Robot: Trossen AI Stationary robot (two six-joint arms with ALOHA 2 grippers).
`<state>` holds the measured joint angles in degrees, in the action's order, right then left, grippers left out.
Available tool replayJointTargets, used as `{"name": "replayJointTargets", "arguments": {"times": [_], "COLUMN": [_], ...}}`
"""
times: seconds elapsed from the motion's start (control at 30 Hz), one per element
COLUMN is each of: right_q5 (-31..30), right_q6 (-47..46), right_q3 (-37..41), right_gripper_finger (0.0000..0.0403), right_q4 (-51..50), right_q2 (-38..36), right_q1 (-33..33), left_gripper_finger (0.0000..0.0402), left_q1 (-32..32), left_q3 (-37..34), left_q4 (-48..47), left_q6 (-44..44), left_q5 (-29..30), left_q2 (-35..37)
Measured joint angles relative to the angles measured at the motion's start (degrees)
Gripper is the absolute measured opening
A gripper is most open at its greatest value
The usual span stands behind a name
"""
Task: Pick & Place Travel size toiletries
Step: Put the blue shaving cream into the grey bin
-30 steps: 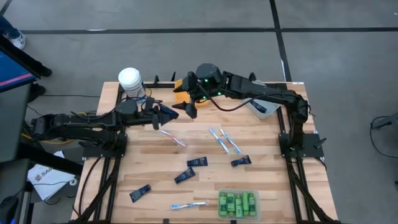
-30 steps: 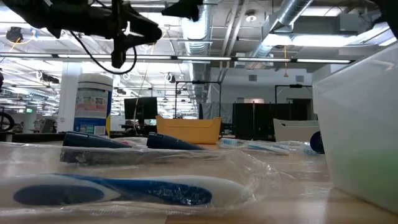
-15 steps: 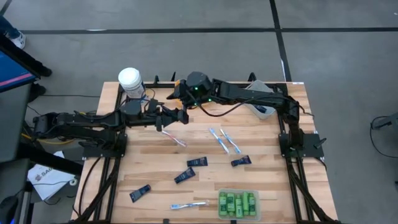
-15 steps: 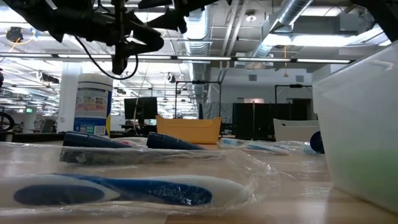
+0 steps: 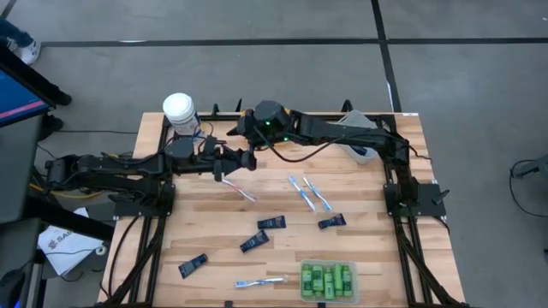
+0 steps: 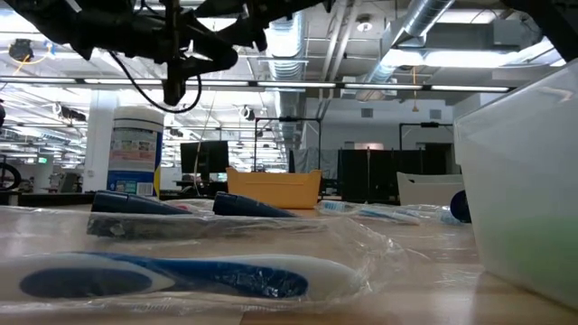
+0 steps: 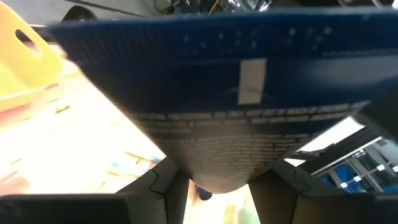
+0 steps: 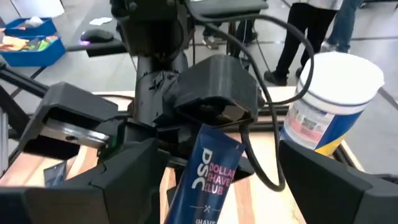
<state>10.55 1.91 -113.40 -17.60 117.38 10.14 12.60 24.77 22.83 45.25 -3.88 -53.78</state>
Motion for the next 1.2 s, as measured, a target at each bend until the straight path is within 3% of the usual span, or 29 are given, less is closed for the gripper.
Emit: {"name": "replayJointTargets", "arguments": {"times": [0.37, 1.2], "right_q5": [-0.2, -8.47], "right_q6": [-0.26, -8.52], "right_q3": [1.07, 1.01], "right_gripper_finger": [0.032, 0.0302], "right_q4": [-0.47, -10.36], "right_q2": [0.11, -0.18], "right_q1": [0.35, 2.58], "left_gripper_finger": [0.0138, 0.0138], "left_q1": [0.0, 0.07], "left_q3": [-0.04, -0.28], "left_q4": [-0.46, -1.8], "left_q6": [0.0, -0.07], "left_q5": [-3.09, -2.8], "left_q2": [-0.09, -0.2]}}
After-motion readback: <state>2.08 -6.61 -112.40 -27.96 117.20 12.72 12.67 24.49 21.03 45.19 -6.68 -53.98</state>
